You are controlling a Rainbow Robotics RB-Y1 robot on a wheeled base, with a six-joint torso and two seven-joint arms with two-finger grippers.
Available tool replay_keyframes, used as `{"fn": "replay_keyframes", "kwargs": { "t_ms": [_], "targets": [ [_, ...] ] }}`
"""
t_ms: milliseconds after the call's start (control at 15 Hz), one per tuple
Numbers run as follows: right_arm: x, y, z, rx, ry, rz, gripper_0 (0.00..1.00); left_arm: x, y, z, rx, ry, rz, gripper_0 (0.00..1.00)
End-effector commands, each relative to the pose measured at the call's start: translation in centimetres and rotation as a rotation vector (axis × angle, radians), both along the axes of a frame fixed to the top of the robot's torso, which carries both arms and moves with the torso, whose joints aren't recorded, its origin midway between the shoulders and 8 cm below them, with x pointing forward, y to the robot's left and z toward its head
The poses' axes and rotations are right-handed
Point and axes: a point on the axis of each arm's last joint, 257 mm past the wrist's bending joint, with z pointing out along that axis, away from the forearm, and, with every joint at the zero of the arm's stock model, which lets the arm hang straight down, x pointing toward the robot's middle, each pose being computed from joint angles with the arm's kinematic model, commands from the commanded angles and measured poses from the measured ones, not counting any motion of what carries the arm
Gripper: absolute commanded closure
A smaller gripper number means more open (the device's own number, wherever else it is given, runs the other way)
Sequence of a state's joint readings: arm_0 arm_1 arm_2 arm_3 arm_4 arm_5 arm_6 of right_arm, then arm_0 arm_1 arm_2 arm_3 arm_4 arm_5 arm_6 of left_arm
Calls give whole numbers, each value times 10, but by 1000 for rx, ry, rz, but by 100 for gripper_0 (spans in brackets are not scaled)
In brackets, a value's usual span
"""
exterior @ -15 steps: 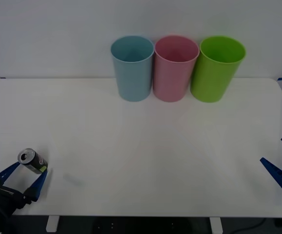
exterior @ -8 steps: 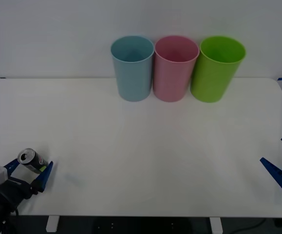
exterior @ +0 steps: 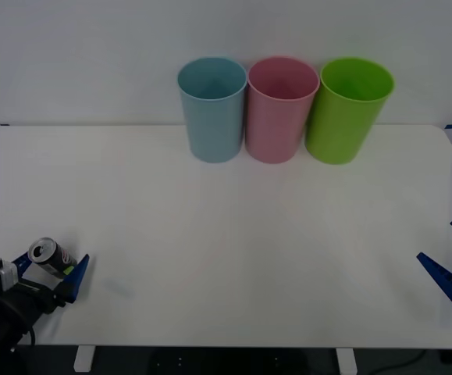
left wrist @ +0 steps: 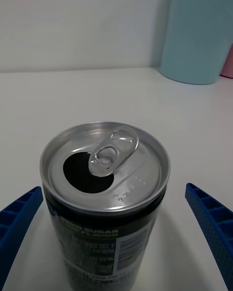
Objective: Grasp the object on the table and drop it into the matching bin: aluminum can to the light blue bin, PET bottle to the pink bin.
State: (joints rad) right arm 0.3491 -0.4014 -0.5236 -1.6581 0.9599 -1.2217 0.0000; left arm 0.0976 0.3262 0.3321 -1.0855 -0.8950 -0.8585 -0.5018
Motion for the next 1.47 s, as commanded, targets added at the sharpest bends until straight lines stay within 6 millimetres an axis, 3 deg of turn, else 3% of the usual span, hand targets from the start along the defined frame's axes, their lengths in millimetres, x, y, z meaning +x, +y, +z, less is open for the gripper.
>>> {"fn": "replay_keyframes", "kwargs": {
  "t_ms": [67, 133, 267, 933, 1467],
  "targets": [
    [0, 0, 0, 0, 0, 0, 0, 2, -4, -1, -18, -3, 9, 79],
    [0, 0, 0, 0, 0, 0, 0, 3, -5, 0, -19, -4, 7, 92],
    [0, 0, 0, 0, 0, 0, 0, 5, -7, 0, -20, -5, 8, 100],
    [0, 0, 0, 0, 0, 0, 0, 9, -7, 3, -18, -9, 10, 100],
    [0, 0, 0, 0, 0, 0, 0, 26, -15, 60, -50, -114, -20, 100]
  ]
}}
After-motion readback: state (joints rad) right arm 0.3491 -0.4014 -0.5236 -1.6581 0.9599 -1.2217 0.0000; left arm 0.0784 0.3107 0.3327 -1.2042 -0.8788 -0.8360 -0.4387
